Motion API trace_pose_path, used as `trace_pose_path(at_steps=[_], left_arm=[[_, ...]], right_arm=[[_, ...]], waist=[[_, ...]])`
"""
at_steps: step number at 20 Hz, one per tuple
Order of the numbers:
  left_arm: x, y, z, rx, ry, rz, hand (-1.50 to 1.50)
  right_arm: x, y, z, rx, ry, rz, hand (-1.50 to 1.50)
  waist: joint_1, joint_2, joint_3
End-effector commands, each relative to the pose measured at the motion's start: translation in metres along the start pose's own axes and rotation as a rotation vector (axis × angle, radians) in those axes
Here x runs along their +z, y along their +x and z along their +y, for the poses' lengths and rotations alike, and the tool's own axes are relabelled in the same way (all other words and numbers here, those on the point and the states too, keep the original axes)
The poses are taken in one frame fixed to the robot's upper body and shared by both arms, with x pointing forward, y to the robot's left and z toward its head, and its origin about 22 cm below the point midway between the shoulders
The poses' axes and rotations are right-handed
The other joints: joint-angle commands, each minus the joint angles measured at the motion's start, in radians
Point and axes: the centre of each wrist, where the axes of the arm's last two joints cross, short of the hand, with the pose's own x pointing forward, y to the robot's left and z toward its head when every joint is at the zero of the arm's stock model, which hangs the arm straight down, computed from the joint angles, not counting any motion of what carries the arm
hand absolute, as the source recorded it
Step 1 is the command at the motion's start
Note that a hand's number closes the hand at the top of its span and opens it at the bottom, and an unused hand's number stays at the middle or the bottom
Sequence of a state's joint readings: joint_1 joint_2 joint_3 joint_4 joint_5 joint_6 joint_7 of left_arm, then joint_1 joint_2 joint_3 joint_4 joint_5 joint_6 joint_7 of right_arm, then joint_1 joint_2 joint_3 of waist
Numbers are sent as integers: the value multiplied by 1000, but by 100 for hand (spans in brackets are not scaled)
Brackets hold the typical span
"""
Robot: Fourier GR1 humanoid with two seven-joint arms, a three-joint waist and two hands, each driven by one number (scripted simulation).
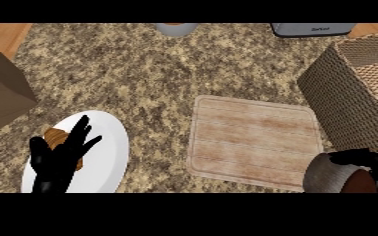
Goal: Pick the cupcake from the cutting board and place it in the basket
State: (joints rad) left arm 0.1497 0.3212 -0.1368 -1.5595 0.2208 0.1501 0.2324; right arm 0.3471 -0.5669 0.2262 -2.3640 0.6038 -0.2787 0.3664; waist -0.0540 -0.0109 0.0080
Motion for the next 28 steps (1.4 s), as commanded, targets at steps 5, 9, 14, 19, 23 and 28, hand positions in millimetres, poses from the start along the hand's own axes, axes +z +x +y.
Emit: trace_pose_path(at_steps=[5, 9, 14, 19, 23, 28], left_arm=[[4, -29, 11, -31, 29, 148, 0], [6, -30, 4, -25, 17, 147, 0], [0, -27, 1, -32, -16, 137, 0], [-10, -9, 0, -34, 11, 148, 0], [-10, -33, 5, -33, -11, 151, 0], [-13, -37, 10, -48, -18, 135, 0]], right_arm=[[-16, 26, -54, -165, -74, 41, 150], [-48, 9, -76, -139, -91, 106, 150], [-83, -4, -138, -145, -118, 134, 150], [-108, -53, -183, -136, -89, 172, 150], [-130, -76, -191, -186, -77, 219, 150], [-138, -111, -175, -369, -67, 285, 150]], waist=[[13, 9, -11], [35, 11, -10], [34, 9, -9], [43, 12, -6], [64, 17, -8], [67, 18, -8]])
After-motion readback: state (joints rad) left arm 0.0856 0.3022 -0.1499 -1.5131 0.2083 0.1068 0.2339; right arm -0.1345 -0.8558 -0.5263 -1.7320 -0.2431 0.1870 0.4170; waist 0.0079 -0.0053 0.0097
